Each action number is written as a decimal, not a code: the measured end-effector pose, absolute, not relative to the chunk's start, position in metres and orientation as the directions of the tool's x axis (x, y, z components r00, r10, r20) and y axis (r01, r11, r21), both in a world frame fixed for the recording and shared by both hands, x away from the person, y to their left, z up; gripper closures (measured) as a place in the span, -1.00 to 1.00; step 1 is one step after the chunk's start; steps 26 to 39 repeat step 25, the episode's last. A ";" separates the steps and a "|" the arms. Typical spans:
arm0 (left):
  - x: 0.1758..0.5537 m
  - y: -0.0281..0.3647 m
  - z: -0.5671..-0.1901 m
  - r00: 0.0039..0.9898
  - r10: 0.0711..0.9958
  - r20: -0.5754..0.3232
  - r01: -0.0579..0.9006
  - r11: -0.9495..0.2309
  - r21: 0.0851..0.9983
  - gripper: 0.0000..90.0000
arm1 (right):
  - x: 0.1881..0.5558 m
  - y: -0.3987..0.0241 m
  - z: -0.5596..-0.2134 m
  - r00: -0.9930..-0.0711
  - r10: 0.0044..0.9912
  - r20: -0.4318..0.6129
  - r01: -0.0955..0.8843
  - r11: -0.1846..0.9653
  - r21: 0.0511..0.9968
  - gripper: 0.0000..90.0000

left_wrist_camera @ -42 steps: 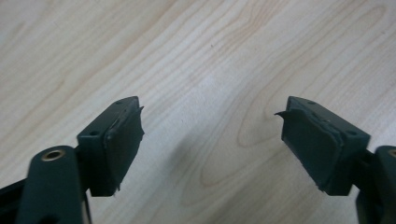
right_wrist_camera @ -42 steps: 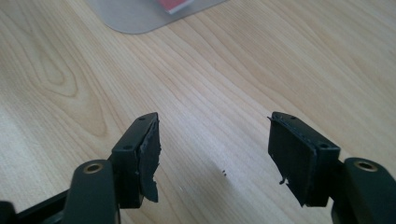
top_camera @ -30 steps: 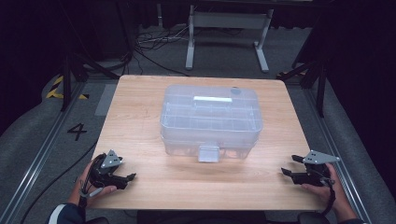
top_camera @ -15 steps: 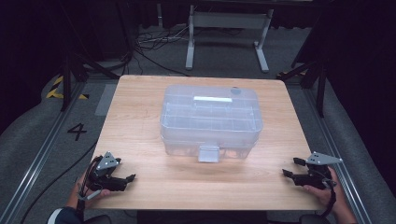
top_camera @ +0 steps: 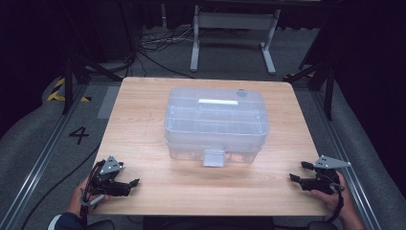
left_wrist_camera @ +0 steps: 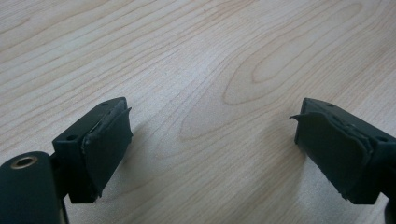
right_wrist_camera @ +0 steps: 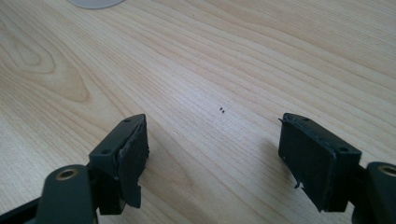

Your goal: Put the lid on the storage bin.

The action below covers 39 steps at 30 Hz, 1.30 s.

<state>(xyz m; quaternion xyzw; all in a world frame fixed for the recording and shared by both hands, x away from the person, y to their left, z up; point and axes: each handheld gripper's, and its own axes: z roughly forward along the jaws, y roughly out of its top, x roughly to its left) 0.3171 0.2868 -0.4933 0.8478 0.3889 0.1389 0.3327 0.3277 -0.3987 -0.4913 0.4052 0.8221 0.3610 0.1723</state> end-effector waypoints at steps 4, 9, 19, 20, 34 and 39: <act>0.317 0.286 -0.494 0.660 0.751 -0.027 0.568 -0.474 0.673 -0.76 | 0.328 -0.398 -0.491 -0.612 0.790 0.008 0.542 0.412 0.733 -0.46; 0.317 0.285 -0.494 0.655 0.755 -0.031 0.572 -0.469 0.673 -0.77 | 0.328 -0.398 -0.491 -0.612 0.791 0.010 0.544 0.412 0.731 -0.46; 0.317 0.284 -0.494 0.650 0.760 -0.031 0.579 -0.468 0.667 -0.80 | 0.329 -0.397 -0.491 -0.612 0.791 0.009 0.544 0.412 0.731 -0.47; 0.317 0.284 -0.494 0.649 0.760 -0.033 0.580 -0.467 0.667 -0.80 | 0.329 -0.397 -0.491 -0.612 0.791 0.009 0.543 0.412 0.732 -0.47; 0.317 0.284 -0.494 0.648 0.761 -0.034 0.582 -0.465 0.667 -0.81 | 0.329 -0.397 -0.491 -0.610 0.793 0.007 0.544 0.412 0.731 -0.48; 0.317 0.284 -0.494 0.648 0.761 -0.034 0.582 -0.465 0.667 -0.81 | 0.329 -0.397 -0.491 -0.610 0.793 0.007 0.544 0.412 0.731 -0.48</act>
